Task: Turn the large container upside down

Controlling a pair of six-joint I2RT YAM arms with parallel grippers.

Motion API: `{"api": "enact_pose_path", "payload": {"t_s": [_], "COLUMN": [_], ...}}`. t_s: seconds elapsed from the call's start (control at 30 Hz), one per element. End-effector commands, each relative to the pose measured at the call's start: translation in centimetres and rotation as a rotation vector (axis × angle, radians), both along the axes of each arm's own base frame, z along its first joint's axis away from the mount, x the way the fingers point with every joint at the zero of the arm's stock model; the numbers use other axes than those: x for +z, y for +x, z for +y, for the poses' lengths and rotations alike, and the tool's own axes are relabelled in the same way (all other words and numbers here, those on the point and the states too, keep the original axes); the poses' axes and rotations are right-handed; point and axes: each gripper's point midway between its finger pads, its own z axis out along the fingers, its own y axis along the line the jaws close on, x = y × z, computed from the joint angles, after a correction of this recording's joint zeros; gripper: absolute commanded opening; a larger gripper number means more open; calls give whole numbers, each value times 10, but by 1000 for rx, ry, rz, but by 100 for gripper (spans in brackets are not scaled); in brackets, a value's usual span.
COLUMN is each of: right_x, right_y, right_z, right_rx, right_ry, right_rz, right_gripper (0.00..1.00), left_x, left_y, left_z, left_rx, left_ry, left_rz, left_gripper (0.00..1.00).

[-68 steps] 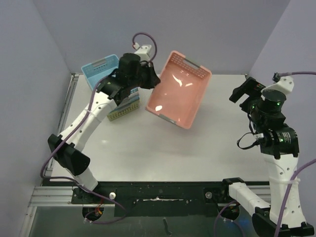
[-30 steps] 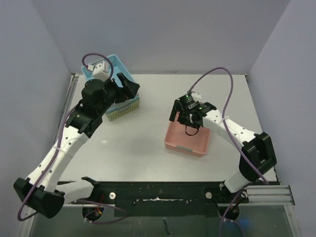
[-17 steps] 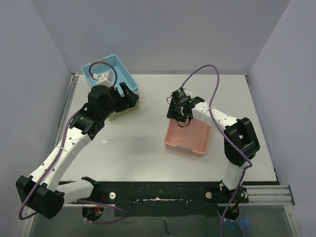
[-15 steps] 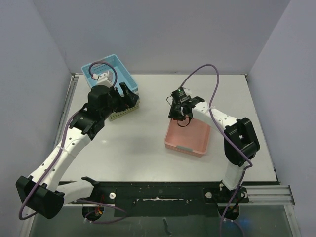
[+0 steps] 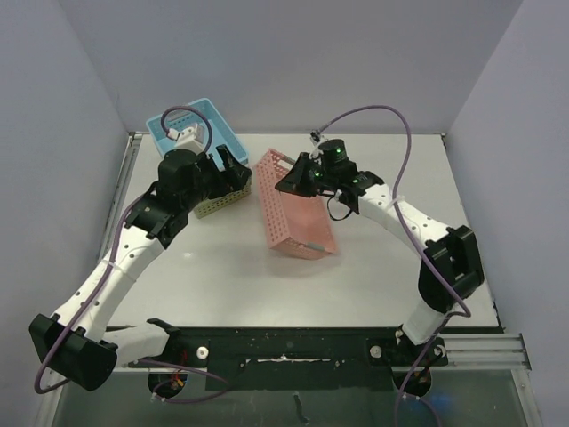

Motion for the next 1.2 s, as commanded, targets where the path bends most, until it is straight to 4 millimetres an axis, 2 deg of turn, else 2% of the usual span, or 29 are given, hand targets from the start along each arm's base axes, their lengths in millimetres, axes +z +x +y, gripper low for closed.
{"api": "enact_pose_path", "payload": {"t_s": [0.0, 0.03, 0.1, 0.23, 0.27, 0.33, 0.53, 0.6, 0.63, 0.73, 0.83, 0.93, 1.03, 1.17], "right_x": [121, 123, 109, 51, 31, 6, -44, -50, -53, -54, -47, -41, -17, 8], "right_y": [-18, -18, -16, -23, -28, -34, -47, -47, -47, -44, -40, -40, -43, -48], "right_z": [11, 4, -15, -47, -54, -69, -122, -140, -150, -177, -197, -209, -194, -170], "right_rx": [125, 121, 104, 47, 28, -9, -165, -218, -239, -309, -347, -359, -261, -174], "right_ry": [425, 483, 569, 641, 623, 581, 344, 253, 200, 30, -97, -177, -189, -287], "right_rz": [-197, -191, -135, 12, 54, 98, 163, 162, 160, 136, 99, 81, -13, -116], "right_gripper": [0, 0, 0, 0, 0, 0, 0, 7, 14, 46, 57, 59, 63, 78], "left_x": [68, 79, 89, 93, 90, 84, 73, 64, 58, 30, -7, -42, -73, -133], "left_y": [-1, -3, -5, -10, -10, -10, -10, -8, -7, -8, -17, -32, -49, -72], "left_z": [-6, -7, -9, -19, -20, -22, -27, -29, -30, -34, -37, -36, -36, -39], "left_rx": [-44, -52, -66, -131, -138, -144, -171, -181, -186, -219, -263, -292, -328, -399], "left_ry": [-72, -85, -98, -116, -117, -116, -104, -93, -84, -34, 29, 72, 94, 112], "left_rz": [-142, -161, -178, -204, -198, -179, -153, -129, -112, -35, 58, 138, 207, 327], "left_gripper": [78, 78, 78, 78, 78, 78, 78, 78, 78, 78, 77, 77, 77, 75]}}
